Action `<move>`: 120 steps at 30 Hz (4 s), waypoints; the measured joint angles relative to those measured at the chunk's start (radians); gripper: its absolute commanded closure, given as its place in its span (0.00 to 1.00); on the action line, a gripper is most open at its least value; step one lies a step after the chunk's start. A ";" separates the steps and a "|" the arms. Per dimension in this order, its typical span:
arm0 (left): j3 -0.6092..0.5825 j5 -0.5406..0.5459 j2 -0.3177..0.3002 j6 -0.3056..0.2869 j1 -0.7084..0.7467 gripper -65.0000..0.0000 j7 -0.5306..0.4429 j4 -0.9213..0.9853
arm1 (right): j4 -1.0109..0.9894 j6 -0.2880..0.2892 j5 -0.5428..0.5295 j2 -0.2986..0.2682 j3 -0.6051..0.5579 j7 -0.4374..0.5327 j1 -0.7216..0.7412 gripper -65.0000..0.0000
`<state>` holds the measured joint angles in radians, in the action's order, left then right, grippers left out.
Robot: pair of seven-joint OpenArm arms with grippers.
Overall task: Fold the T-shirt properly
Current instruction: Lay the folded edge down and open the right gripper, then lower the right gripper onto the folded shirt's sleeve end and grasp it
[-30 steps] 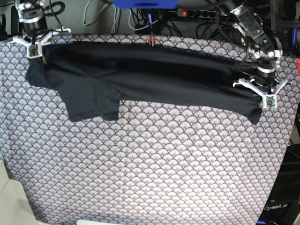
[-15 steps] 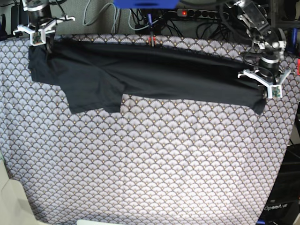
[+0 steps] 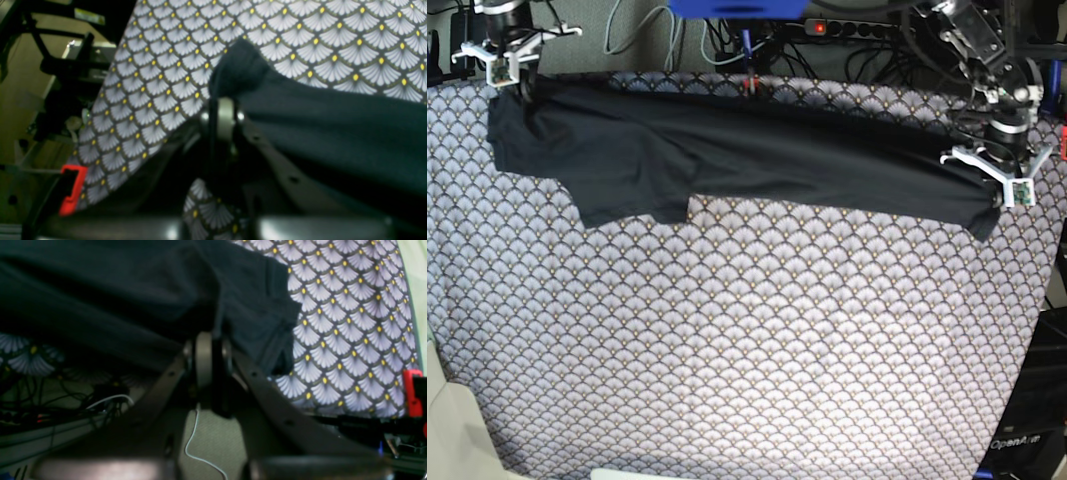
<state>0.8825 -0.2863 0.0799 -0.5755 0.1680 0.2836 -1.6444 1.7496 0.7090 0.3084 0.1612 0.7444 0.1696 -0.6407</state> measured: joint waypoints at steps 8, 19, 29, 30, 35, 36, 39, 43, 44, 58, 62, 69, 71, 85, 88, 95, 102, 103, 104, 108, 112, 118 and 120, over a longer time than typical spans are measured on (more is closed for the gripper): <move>-0.002 -0.001 -0.021 -0.001 0.000 1.00 0.003 0.091 | -0.121 0.001 0.003 -0.013 0.028 0.067 0.002 1.00; -0.002 -0.008 -0.019 -0.002 0.003 1.00 0.005 0.104 | -0.125 0.008 0.005 -0.011 0.076 0.075 0.056 0.98; -0.001 -0.006 -0.019 0.010 0.024 0.62 0.002 0.097 | -0.127 0.008 0.005 -0.011 0.119 0.066 0.077 0.73; -0.001 0.008 -0.019 0.011 0.027 0.62 0.004 0.097 | -0.127 0.007 0.005 -0.011 0.119 0.067 0.077 0.71; 0.012 0.064 -0.019 -0.105 0.027 0.62 0.003 0.092 | -0.127 0.004 0.005 -0.011 0.121 0.038 0.078 0.69; 0.027 0.067 -0.016 -0.118 0.024 0.62 0.004 0.092 | -0.127 0.004 0.006 -0.014 0.121 0.015 0.078 0.69; 0.077 0.068 -0.019 -0.116 0.020 0.62 0.004 0.092 | -0.128 0.005 0.006 -0.032 0.121 -0.049 0.082 0.69; 0.084 0.067 -0.029 -0.110 0.020 0.62 0.004 0.095 | -0.127 -0.001 0.005 -0.059 0.161 -0.076 0.114 0.69; 0.084 0.067 -0.027 -0.111 0.019 0.62 0.004 0.096 | -0.128 -0.001 0.005 -0.056 0.173 -0.077 0.120 0.69; 0.086 0.068 -0.025 -0.125 0.022 0.44 0.004 0.098 | -0.118 -0.003 0.008 -0.161 0.253 -0.093 0.271 0.69; 0.115 0.068 -0.022 -0.122 0.019 0.45 0.003 0.098 | -0.070 -0.002 0.010 -0.193 0.207 -0.209 0.349 0.69; 0.115 0.069 -0.019 -0.125 0.020 0.46 0.004 0.098 | 0.076 -0.003 -0.007 -0.243 -0.070 -0.612 0.485 0.69; 0.117 0.071 -0.019 -0.125 0.022 0.46 0.004 0.098 | 0.094 -0.003 -0.009 -0.244 -0.146 -0.740 0.526 0.69; 0.161 0.068 0.001 -0.127 0.019 0.46 0.004 0.092 | 0.078 -0.003 -0.458 -0.274 -0.336 -1.454 0.690 0.69; 0.160 0.071 0.000 -0.128 0.020 0.46 0.004 0.092 | 0.076 -0.003 -0.524 -0.274 -0.337 -1.512 0.680 0.68; 0.159 0.070 0.000 -0.127 0.017 0.46 0.005 0.092 | -0.142 -0.007 -0.570 -0.264 -0.341 -1.463 0.686 0.43; 0.157 0.071 0.000 -0.127 0.017 0.46 0.004 0.092 | -0.200 -0.007 -0.572 -0.269 -0.341 -1.388 0.687 0.36; 0.157 0.070 0.000 -0.127 0.018 0.46 0.004 0.092 | -0.200 -0.007 -0.571 -0.269 -0.341 -1.387 0.685 0.36; 0.157 0.070 0.001 -0.127 0.018 0.46 0.004 0.092 | -0.200 -0.007 -0.571 -0.269 -0.341 -1.387 0.685 0.36; 0.157 0.071 0.001 -0.127 0.018 0.46 0.004 0.092 | -0.200 -0.007 -0.571 -0.269 -0.341 -1.387 0.685 0.36; 0.157 0.071 0.001 -0.127 0.018 0.46 0.004 0.092 | -0.200 -0.007 -0.571 -0.269 -0.339 -1.387 0.685 0.36; 0.157 0.070 0.001 -0.127 0.017 0.46 0.004 0.092 | -0.245 -0.011 -0.577 -0.257 -0.334 -1.360 0.685 0.36; 0.157 0.071 0.001 -0.127 0.018 0.46 0.004 0.092 | -0.287 -0.011 -0.589 -0.262 -0.330 -1.345 0.702 0.36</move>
<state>1.0397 -0.2153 0.0811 -0.7029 0.1856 0.2874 -1.5520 1.4624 0.6983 -0.2806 -0.1005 0.4141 -1.1751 0.0616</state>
